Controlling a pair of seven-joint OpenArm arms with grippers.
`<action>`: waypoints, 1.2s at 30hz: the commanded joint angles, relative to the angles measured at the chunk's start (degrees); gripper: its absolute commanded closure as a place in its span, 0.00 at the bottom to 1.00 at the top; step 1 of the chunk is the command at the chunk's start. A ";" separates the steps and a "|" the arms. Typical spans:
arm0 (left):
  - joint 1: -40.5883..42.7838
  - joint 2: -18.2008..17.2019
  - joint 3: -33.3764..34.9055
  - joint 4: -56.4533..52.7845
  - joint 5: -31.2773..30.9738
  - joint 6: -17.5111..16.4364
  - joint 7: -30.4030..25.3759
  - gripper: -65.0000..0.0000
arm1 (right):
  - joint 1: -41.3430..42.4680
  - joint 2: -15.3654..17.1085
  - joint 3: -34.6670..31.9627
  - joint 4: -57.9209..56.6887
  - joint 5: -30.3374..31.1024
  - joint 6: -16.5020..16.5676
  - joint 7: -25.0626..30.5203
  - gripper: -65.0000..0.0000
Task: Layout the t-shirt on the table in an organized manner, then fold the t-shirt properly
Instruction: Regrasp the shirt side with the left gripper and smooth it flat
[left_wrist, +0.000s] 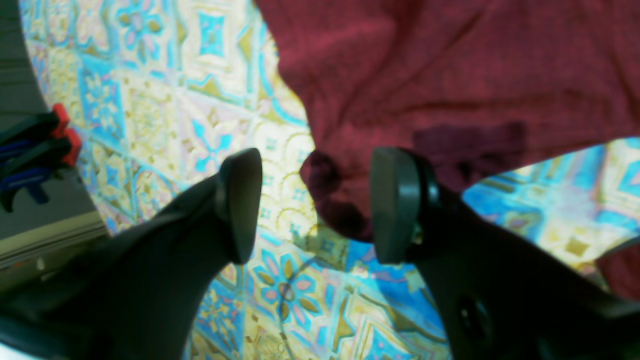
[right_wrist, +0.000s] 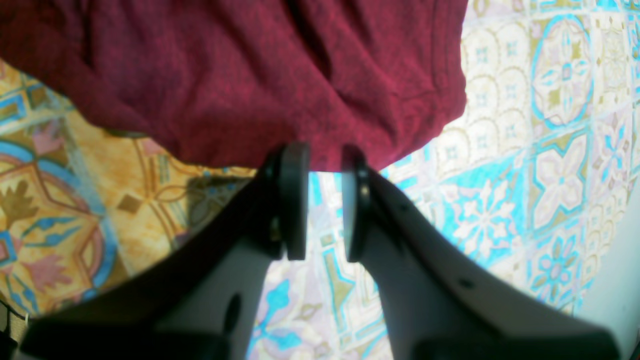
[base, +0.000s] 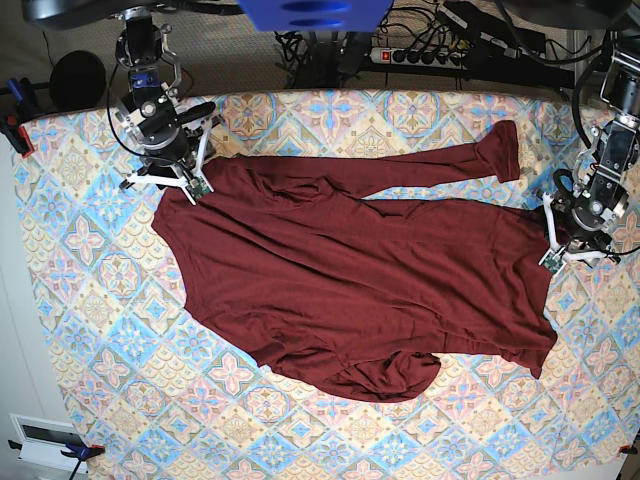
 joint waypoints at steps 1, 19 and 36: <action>-0.10 -2.01 -0.53 0.73 0.24 -1.27 -0.50 0.48 | 0.50 0.55 0.16 1.11 -0.05 -0.37 0.81 0.83; -0.45 -0.70 3.51 0.38 1.03 -5.14 -0.41 0.48 | 0.50 0.55 0.16 1.11 -0.05 -0.37 0.81 0.83; -2.12 4.67 3.43 -0.32 11.32 -5.05 -0.76 0.48 | 0.32 0.55 0.16 2.60 -0.05 -0.37 0.81 0.83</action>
